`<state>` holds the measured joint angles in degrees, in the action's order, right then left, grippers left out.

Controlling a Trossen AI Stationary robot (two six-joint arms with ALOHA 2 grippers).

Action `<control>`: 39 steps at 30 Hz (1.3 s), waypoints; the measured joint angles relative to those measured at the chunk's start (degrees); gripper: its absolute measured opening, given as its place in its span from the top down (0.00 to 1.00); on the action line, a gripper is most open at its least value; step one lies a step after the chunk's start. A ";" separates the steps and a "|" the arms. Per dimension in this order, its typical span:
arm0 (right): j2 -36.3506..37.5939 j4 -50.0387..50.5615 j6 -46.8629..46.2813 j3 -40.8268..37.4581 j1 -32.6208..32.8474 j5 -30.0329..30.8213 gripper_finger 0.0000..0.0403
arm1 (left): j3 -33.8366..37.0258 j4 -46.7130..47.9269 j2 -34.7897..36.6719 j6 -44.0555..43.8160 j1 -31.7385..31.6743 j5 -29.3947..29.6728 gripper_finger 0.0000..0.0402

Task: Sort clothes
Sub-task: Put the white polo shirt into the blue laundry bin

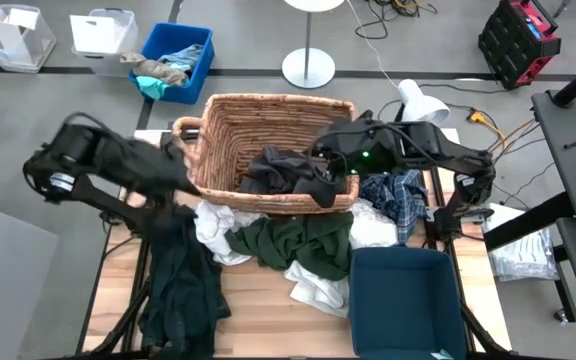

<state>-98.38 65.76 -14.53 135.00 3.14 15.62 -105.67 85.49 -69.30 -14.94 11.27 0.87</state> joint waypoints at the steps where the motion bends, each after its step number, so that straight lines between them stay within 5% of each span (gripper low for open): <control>1: 0.30 0.00 -0.57 0.00 0.22 0.05 0.41 | 1.33 0.17 -0.16 -0.37 1.80 0.26 0.42; 7: 1.99 -0.01 -2.50 0.00 1.98 0.86 0.43 | 12.77 0.09 1.29 -3.64 10.13 2.05 0.42; 13: 2.72 0.77 -2.94 0.00 4.91 5.26 0.43 | 28.13 -7.83 6.01 -8.32 15.68 10.92 0.42; 17: 2.72 3.47 -4.10 0.00 6.35 8.16 0.42 | 37.23 -13.21 8.40 -11.54 16.73 16.11 0.42; 25: 2.90 10.24 -3.20 0.00 6.99 9.06 0.39 | 50.73 -23.92 8.25 -16.21 16.80 17.38 0.42; 34: 6.74 15.72 -1.92 0.00 7.01 9.02 0.40 | 57.68 -27.95 6.82 -26.61 16.80 20.75 0.44; 39: 9.24 15.70 0.07 0.00 6.99 9.05 0.41 | 57.56 -28.10 5.56 -26.75 16.76 21.94 0.64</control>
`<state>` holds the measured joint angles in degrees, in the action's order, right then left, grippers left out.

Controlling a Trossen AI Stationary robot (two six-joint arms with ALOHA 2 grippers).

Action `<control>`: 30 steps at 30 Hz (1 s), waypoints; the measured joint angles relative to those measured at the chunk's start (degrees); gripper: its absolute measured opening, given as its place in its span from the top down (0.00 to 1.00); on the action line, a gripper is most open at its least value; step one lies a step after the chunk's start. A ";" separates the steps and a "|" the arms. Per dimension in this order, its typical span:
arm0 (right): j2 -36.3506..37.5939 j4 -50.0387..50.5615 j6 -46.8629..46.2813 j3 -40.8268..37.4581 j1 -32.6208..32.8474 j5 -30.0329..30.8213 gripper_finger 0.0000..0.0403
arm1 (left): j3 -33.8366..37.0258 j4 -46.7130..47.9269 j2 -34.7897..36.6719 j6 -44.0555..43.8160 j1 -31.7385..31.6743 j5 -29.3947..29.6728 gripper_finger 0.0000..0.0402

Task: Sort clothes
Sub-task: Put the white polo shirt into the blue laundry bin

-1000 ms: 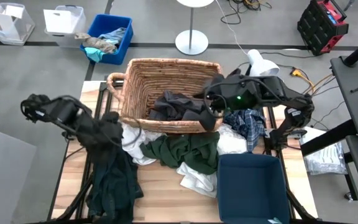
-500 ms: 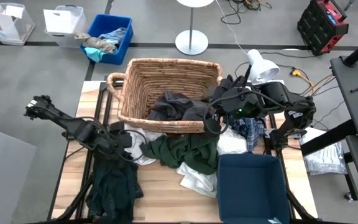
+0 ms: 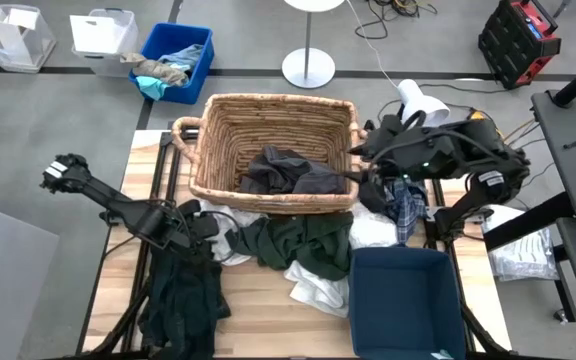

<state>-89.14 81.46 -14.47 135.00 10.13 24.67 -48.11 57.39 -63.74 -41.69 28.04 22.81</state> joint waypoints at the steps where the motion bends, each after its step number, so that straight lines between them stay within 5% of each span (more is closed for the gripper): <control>1: 0.38 0.01 0.14 0.00 0.00 0.02 0.41 | -0.15 0.09 -0.25 -0.02 -0.01 -0.06 0.70; 5: 1.62 0.00 1.13 0.00 0.00 0.61 0.40 | -2.58 0.17 -0.71 -0.67 -0.01 -2.48 0.96; 9: 2.27 -0.07 2.40 0.00 0.00 1.09 0.40 | -8.96 2.36 -0.73 -1.62 0.36 -4.50 0.99; 16: 2.62 0.14 3.49 0.00 0.02 1.03 0.43 | -27.12 9.53 -1.86 -8.52 3.56 -6.89 1.00; 21: 2.62 0.11 5.14 0.00 0.01 0.96 0.43 | -37.49 17.24 -6.67 -5.35 5.33 -3.29 1.00; 30: 2.62 0.12 5.60 -0.02 0.02 0.83 0.40 | -38.16 26.99 -15.39 -5.51 5.31 -2.51 0.90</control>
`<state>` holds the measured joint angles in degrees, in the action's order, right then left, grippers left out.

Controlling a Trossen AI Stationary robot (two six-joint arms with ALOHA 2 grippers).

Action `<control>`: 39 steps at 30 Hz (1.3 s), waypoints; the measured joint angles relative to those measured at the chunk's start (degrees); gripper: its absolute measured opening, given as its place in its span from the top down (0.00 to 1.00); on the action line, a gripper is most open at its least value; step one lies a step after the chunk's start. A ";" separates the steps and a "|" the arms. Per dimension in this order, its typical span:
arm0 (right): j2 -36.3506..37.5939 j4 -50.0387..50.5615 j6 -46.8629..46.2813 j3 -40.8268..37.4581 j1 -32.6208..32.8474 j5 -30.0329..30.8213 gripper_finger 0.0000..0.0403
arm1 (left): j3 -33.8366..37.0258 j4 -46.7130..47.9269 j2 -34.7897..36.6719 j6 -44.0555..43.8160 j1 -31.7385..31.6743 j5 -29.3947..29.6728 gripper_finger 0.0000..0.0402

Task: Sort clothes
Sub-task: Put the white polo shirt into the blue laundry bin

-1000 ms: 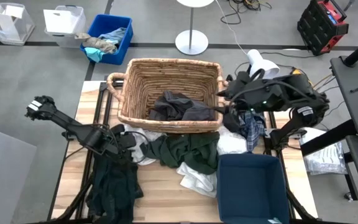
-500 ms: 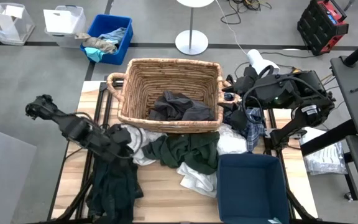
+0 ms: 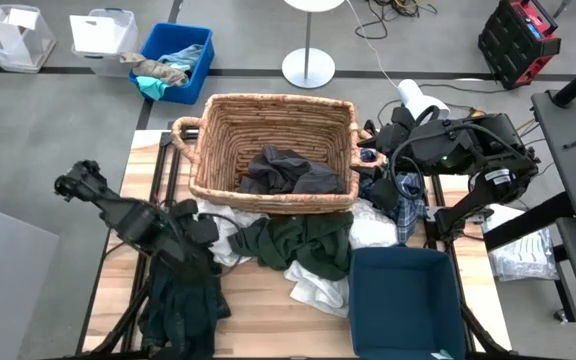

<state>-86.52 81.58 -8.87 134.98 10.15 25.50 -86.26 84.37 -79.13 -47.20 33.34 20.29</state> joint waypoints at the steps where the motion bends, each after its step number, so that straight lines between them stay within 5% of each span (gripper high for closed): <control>1: 0.00 0.02 0.29 0.00 0.00 0.00 0.40 | 0.21 -0.03 -0.43 -0.36 0.00 0.02 0.87; 10: -0.09 0.04 2.19 0.00 0.00 -0.17 0.42 | 7.80 -1.46 -0.26 -1.03 0.00 3.20 0.57; 16: -0.09 0.13 2.50 -0.02 0.00 -0.42 0.41 | 17.83 -9.35 2.00 -1.71 -0.42 4.68 0.53; 26: -0.13 0.17 3.59 -0.02 0.00 -0.42 0.41 | 28.16 -19.23 2.42 -7.88 -0.55 5.83 0.64; 32: -0.13 0.22 3.61 -0.02 0.00 -0.39 0.43 | 28.48 -19.43 2.46 -9.46 -0.57 7.69 0.95; 39: -0.13 0.37 3.59 -0.02 0.00 -0.39 0.41 | 23.60 -18.97 3.09 -9.45 -0.09 4.73 1.00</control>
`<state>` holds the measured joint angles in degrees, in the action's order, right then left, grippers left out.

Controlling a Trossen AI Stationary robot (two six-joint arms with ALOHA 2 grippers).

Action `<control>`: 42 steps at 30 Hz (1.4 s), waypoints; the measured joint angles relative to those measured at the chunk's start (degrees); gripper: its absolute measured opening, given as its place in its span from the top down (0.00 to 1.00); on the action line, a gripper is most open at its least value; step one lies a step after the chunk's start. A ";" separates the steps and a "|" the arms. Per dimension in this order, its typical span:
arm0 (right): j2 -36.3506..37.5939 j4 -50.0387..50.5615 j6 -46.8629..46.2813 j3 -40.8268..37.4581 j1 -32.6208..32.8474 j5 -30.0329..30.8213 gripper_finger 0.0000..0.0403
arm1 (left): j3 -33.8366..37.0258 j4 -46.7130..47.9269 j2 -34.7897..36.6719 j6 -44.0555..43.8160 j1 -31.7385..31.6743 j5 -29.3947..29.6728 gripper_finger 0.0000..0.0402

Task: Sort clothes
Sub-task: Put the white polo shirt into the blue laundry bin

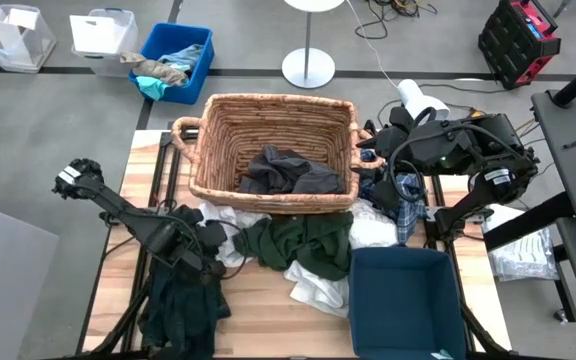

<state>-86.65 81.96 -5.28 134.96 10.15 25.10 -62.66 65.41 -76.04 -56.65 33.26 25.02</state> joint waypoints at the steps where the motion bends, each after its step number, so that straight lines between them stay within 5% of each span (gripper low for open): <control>1: 0.00 0.10 0.00 0.00 -0.02 0.00 0.41 | -1.74 0.75 0.01 -0.25 0.37 -0.12 1.00; 19: -0.02 0.10 2.33 0.00 0.00 -0.04 0.42 | -46.95 17.94 -10.52 3.38 4.57 3.05 1.00; 28: -0.02 -2.14 3.53 0.00 -0.02 -8.60 0.38 | -70.86 24.24 -21.54 9.06 4.57 9.36 1.00; 36: -1.53 -11.05 5.35 -0.48 0.06 -22.60 0.34 | -68.21 20.09 -21.54 10.89 4.46 14.09 1.00; 42: -6.08 -18.01 6.84 -0.59 0.11 -27.09 0.31 | -68.68 18.34 -22.20 14.18 4.46 18.16 1.00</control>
<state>-92.73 63.95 1.56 134.37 10.26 -1.98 -131.35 83.74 -98.24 -42.46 37.71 43.19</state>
